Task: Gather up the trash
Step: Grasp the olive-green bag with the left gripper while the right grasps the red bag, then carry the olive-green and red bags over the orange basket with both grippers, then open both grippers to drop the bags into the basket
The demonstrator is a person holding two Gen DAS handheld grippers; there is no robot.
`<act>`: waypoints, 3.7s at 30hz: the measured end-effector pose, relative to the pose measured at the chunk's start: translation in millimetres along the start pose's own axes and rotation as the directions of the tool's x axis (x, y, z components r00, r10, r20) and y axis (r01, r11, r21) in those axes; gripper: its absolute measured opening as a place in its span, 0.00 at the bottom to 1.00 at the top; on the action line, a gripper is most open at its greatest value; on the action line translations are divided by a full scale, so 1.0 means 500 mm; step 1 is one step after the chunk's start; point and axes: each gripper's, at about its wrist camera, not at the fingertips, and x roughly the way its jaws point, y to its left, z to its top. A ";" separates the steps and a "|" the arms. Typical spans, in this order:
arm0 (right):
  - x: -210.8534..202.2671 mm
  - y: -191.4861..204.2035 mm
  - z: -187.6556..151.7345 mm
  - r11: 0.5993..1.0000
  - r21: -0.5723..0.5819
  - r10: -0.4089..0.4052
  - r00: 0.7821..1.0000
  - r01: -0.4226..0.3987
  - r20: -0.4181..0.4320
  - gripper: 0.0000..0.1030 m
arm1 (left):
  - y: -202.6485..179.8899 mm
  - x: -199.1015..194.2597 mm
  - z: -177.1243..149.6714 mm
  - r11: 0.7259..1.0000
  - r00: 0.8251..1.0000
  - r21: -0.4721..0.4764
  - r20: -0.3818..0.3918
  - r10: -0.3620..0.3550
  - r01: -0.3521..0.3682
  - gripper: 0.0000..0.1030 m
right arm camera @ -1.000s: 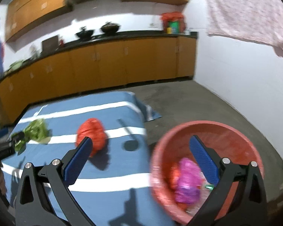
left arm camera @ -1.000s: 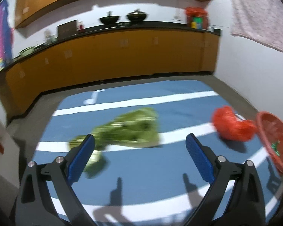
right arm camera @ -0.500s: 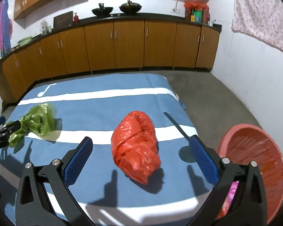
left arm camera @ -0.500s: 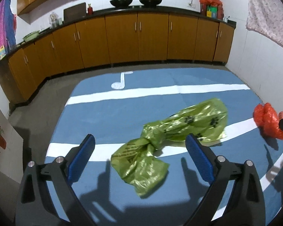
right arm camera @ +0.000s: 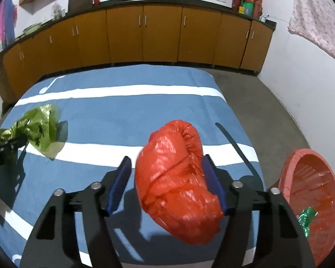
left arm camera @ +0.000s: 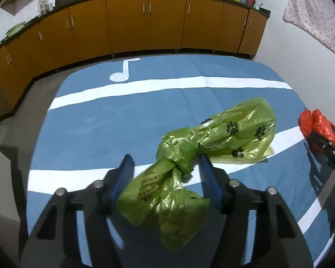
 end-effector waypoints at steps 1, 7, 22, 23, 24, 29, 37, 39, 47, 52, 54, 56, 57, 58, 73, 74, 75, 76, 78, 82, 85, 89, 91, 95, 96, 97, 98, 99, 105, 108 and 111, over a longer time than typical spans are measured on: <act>-0.001 0.001 -0.001 1.000 0.001 0.005 1.000 -0.005 -0.002 0.54 | -0.001 0.000 -0.001 1.000 1.000 0.000 0.001 -0.006 0.006 0.50; -0.015 0.003 -0.010 1.000 -0.003 0.023 1.000 -0.023 0.001 0.50 | -0.009 -0.001 -0.004 1.000 1.000 0.005 0.005 -0.027 0.027 0.25; -0.093 -0.024 -0.034 0.998 0.033 0.060 0.996 -0.062 0.065 0.50 | -0.065 -0.069 -0.020 0.998 0.997 0.005 0.056 -0.056 0.056 0.23; -0.101 -0.027 -0.037 0.997 0.037 0.061 0.996 -0.064 0.072 0.50 | -0.069 -0.075 -0.021 0.998 0.996 0.003 0.060 -0.060 0.060 0.23; -0.110 -0.030 -0.040 0.997 0.041 0.060 0.995 -0.063 0.080 0.50 | -0.071 -0.080 -0.022 0.998 0.996 0.002 0.064 -0.062 0.062 0.23; -0.150 -0.050 -0.053 0.996 0.066 0.048 0.992 -0.056 0.117 0.50 | -0.099 -0.104 -0.021 0.997 0.993 0.004 0.089 -0.077 0.077 0.23; -0.208 -0.106 -0.074 0.992 0.124 0.011 0.985 -0.033 0.169 0.50 | -0.163 -0.136 -0.018 0.994 0.988 0.036 0.114 -0.109 0.106 0.23; -0.220 -0.124 -0.081 0.990 0.138 -0.006 0.984 -0.020 0.181 0.50 | -0.180 -0.141 -0.016 0.993 0.986 0.045 0.116 -0.118 0.113 0.23; -0.262 -0.189 -0.115 0.981 0.190 -0.079 0.976 0.039 0.205 0.50 | -0.276 -0.170 -0.010 0.983 0.977 0.082 0.123 -0.172 0.163 0.23; -0.275 -0.227 -0.130 0.972 0.220 -0.127 0.971 0.082 0.202 0.50 | -0.335 -0.180 -0.009 0.973 0.969 0.111 0.117 -0.217 0.204 0.23; -0.280 -0.247 -0.137 0.966 0.240 -0.145 0.969 0.096 0.199 0.50 | -0.364 -0.184 -0.009 0.967 0.965 0.128 0.117 -0.235 0.221 0.23; -0.285 -0.262 -0.143 0.960 0.257 -0.161 0.967 0.107 0.197 0.50 | -0.392 -0.189 -0.013 0.962 0.961 0.139 0.114 -0.251 0.235 0.23; -0.288 -0.271 -0.145 0.957 0.265 -0.170 0.966 0.115 0.197 0.50 | -0.403 -0.189 -0.013 0.960 0.959 0.143 0.112 -0.259 0.243 0.23; -0.291 -0.279 -0.149 0.954 0.273 -0.179 0.964 0.122 0.196 0.50 | -0.418 -0.189 -0.013 0.956 0.957 0.147 0.108 -0.270 0.253 0.23; -0.316 -0.359 -0.171 0.923 0.337 -0.260 0.946 0.184 0.196 0.50 | -0.566 -0.174 -0.025 0.929 0.935 0.165 0.071 -0.347 0.332 0.23; -0.317 -0.362 -0.174 0.922 0.341 -0.263 0.945 0.186 0.196 0.50 | -0.573 -0.173 -0.026 0.927 0.934 0.168 0.069 -0.349 0.334 0.23; -0.318 -0.366 -0.176 0.920 0.344 -0.266 0.944 0.188 0.196 0.50 | -0.581 -0.172 -0.026 0.926 0.933 0.171 0.067 -0.352 0.337 0.23; -0.318 -0.369 -0.177 0.918 0.348 -0.269 0.943 0.189 0.196 0.50 | -0.589 -0.171 -0.027 0.924 0.933 0.175 0.065 -0.355 0.340 0.23; -0.318 -0.375 -0.179 0.915 0.354 -0.273 0.942 0.192 0.196 0.50 | -0.608 -0.167 -0.029 0.920 0.930 0.181 0.057 -0.362 0.347 0.23; -0.318 -0.389 -0.185 0.907 0.373 -0.283 0.939 0.196 0.194 0.50 | -0.636 -0.159 -0.033 0.915 0.927 0.184 0.043 -0.371 0.358 0.23; -0.318 -0.400 -0.190 0.901 0.385 -0.291 0.937 0.201 0.192 0.50 | -0.655 -0.150 -0.033 0.912 0.926 0.192 0.034 -0.375 0.362 0.23; -0.318 -0.415 -0.189 0.889 0.408 -0.305 0.934 0.209 0.187 0.50 | -0.678 -0.138 -0.037 0.908 0.925 0.199 0.019 -0.380 0.369 0.23; -0.317 -0.424 -0.190 0.882 0.422 -0.312 0.932 0.211 0.186 0.50 | -0.695 -0.129 -0.038 0.905 0.924 0.202 0.009 -0.383 0.374 0.23; -0.315 -0.446 -0.192 0.866 0.455 -0.322 0.929 0.209 0.185 0.50 | -0.725 -0.116 -0.043 0.899 0.922 0.219 -0.007 -0.387 0.379 0.23; -0.314 -0.447 -0.194 0.862 0.462 -0.324 0.928 0.209 0.185 0.50 | -0.733 -0.112 -0.046 0.898 0.922 0.224 -0.012 -0.387 0.380 0.23; -0.314 -0.452 -0.193 0.859 0.468 -0.326 0.927 0.209 0.184 0.50 | -0.742 -0.108 -0.046 0.895 0.921 0.227 -0.018 -0.390 0.383 0.23; -0.313 -0.458 -0.192 0.855 0.475 -0.327 0.927 0.207 0.185 0.50 | -0.748 -0.105 -0.047 0.894 0.920 0.228 -0.021 -0.390 0.385 0.23; -0.313 -0.463 -0.191 0.853 0.480 -0.328 0.926 0.205 0.186 0.50 | -0.754 -0.101 -0.048 0.893 0.920 0.230 -0.025 -0.392 0.387 0.23; -0.313 -0.484 -0.182 0.845 0.493 -0.341 0.919 0.207 0.199 0.50 | -0.789 -0.080 -0.051 0.886 0.917 0.242 -0.052 -0.395 0.396 0.23; -0.312 -0.495 -0.174 0.840 0.507 -0.339 0.917 0.194 0.209 0.50 | -0.802 -0.070 -0.052 0.882 0.916 0.249 -0.063 -0.397 0.399 0.26; -0.309 -0.498 -0.172 0.841 0.514 -0.320 0.922 0.170 0.218 0.56 | -0.803 -0.063 -0.053 0.881 0.914 0.243 -0.072 -0.400 0.405 0.39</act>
